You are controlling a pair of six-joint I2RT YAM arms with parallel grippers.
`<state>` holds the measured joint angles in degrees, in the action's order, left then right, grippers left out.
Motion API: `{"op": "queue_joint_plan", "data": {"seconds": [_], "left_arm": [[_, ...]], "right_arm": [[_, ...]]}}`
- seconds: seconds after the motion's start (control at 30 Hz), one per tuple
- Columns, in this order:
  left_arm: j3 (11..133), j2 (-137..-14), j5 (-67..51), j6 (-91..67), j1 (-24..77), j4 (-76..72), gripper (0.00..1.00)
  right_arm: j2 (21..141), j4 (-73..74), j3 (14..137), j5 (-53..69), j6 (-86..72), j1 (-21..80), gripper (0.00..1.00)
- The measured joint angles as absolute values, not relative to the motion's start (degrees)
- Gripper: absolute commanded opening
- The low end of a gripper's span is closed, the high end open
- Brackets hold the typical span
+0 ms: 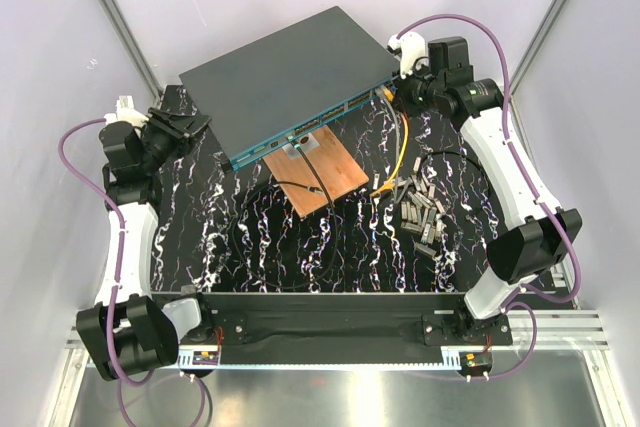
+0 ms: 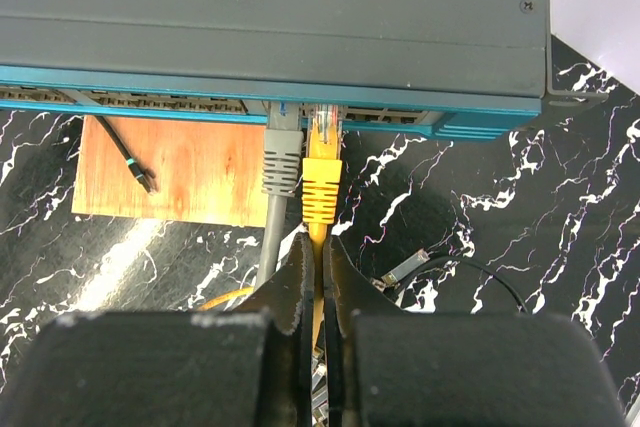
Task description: Insert the plug into the switch port
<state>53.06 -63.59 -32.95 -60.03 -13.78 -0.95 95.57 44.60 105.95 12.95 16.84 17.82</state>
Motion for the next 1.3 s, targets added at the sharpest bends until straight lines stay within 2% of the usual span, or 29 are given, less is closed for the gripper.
{"op": "queue_joint_plan", "data": {"seconds": [1.3], "left_arm": [[57.30,-66.02,-32.75,-54.85,-13.02,4.60,0.00]], "right_arm": [[101.65,53.08,117.10,11.44,16.27,19.07,0.00]]}}
